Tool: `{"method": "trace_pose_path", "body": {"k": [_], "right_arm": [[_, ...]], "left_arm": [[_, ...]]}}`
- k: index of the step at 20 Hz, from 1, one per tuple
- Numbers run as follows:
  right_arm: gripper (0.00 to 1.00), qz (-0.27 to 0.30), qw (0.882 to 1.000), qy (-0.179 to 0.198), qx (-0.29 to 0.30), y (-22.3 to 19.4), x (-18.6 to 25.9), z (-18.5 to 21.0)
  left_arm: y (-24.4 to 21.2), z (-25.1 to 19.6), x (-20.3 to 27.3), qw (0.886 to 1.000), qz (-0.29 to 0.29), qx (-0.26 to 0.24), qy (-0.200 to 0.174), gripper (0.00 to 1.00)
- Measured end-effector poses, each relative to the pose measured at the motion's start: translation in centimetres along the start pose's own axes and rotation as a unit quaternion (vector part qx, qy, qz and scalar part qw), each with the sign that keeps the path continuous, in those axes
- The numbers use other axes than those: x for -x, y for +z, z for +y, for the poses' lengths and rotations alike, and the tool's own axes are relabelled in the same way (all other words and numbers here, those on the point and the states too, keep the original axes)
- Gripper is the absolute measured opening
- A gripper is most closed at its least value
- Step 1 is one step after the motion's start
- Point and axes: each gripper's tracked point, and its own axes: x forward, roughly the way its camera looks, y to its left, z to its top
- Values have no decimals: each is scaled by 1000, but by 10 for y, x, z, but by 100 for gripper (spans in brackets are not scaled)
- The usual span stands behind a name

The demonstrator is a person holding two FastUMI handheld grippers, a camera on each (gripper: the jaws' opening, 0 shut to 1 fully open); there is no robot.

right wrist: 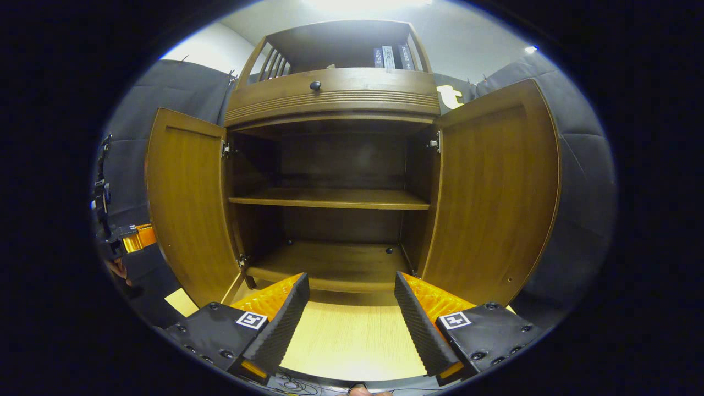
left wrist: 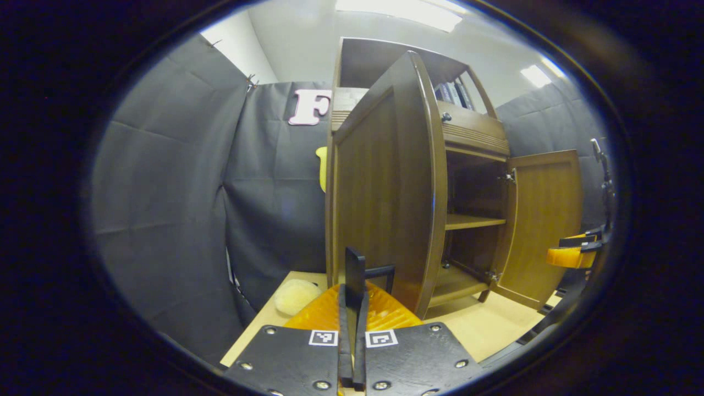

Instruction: Open the right door of the double-door shoe cabinet with the right hand, and open the left door with the left hand.

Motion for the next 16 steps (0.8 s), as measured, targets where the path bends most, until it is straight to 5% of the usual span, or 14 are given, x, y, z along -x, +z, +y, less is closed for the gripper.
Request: {"method": "trace_pose_path", "body": {"k": [3,16], "right_arm": [[96,3,1000,2,2,-1,-1,2],[96,-3,1000,-2,13,6,3,-2]], "left_arm": [[-1,-5,2,999,-9,-1,-35,4],[-7,54,13,1000,-4,1,-18,2]]}}
